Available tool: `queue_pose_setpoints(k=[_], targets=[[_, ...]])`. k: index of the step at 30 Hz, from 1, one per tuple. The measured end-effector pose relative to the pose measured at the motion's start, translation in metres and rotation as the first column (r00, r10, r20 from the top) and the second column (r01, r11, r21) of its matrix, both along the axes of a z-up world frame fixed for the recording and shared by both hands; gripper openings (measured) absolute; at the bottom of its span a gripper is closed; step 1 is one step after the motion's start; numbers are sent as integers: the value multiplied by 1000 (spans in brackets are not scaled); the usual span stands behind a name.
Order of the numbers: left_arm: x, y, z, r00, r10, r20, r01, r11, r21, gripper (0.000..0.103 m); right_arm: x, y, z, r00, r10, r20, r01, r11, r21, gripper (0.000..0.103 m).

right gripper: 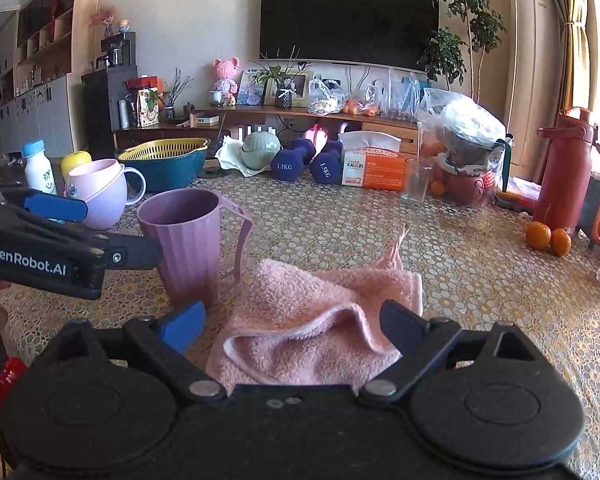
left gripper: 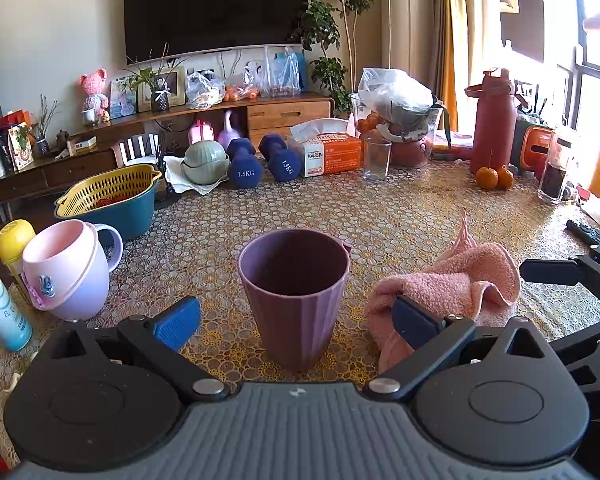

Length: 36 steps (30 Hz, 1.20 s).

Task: Clean container
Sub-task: 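Close the left gripper on the purple cup while the right gripper pinches the pink towel, then lift the pink towel with the right gripper while the left gripper lifts the cup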

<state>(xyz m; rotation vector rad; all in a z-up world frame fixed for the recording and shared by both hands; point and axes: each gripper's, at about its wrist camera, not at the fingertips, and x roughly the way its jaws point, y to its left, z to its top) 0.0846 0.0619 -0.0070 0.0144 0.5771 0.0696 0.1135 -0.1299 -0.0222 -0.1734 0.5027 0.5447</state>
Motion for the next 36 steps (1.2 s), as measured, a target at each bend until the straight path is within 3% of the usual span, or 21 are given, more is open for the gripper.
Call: queue_pose_setpoints(k=[10,17,21,25,27,31,32,36], targets=[[42,6,-13,1000,-2,-29,3,999,52,103,21,20,-9,1000,31,-4,-31,999,-41,94],[56,12,-25,1000,-6,-26,8,999,41,103,24,38,-26,997,78,-26,-80,991,-108,84],[59,12,-30,1000,-18,-24,19,999,46,103,23,45,-35,997,75,-1,-73,981,-182,72],[58,13,-30,999,-32,-6,32,999,41,102,24,41,-35,999,53,15,-49,982,-183,48],[58,14,-28,999,-37,4,37,999,39,101,29,35,-30,999,40,1,-39,988,-147,36],[59,14,-26,998,-67,-4,67,997,31,85,42,20,-19,999,21,-42,-24,998,-53,20],[58,13,-27,997,-77,-7,77,997,27,78,46,16,-15,998,21,-56,-22,1000,-21,18],[57,12,-26,997,-82,-16,82,996,19,77,57,2,3,994,26,-105,-14,994,112,10]])
